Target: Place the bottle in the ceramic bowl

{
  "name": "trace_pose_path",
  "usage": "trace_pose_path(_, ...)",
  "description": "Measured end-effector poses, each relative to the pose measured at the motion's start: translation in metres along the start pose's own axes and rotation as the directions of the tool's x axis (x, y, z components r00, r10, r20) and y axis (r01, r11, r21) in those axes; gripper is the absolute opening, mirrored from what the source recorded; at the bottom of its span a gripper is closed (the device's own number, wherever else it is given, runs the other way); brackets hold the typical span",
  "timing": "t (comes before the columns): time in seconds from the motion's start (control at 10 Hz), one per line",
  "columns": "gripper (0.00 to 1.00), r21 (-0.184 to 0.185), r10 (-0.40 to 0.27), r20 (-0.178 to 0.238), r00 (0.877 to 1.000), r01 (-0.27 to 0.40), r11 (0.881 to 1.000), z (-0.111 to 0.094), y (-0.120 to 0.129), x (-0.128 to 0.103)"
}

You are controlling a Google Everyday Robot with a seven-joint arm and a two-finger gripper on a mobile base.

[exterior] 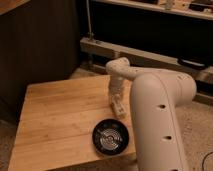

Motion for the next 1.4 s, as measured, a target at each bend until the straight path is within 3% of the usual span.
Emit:
trace_pose_path(0.3,0.04,0.02,-0.018,-0.043,0.999,0.019,1.0,0.003,0.007,-0.001)
trace_pose_path(0.4,0.0,0.028,-0.031,-0.053,0.998,0.032,0.999,0.003,0.013,-0.002)
trace_pose_path(0.6,0.0,0.034,-0.046,-0.028,0.999,0.046,0.998,-0.009,0.019,-0.003)
trace_pose_path(0.9,0.0,0.054,-0.076,0.04,0.996,0.074,0.996,-0.066,0.033,0.014)
trace_pose_path(1.1,0.0,0.056,-0.1,0.093,0.991,0.095,0.994,-0.119,0.043,0.036)
trace_pose_path(1.4,0.0,0.047,-0.124,0.111,0.986,0.12,0.992,-0.16,0.055,0.067)
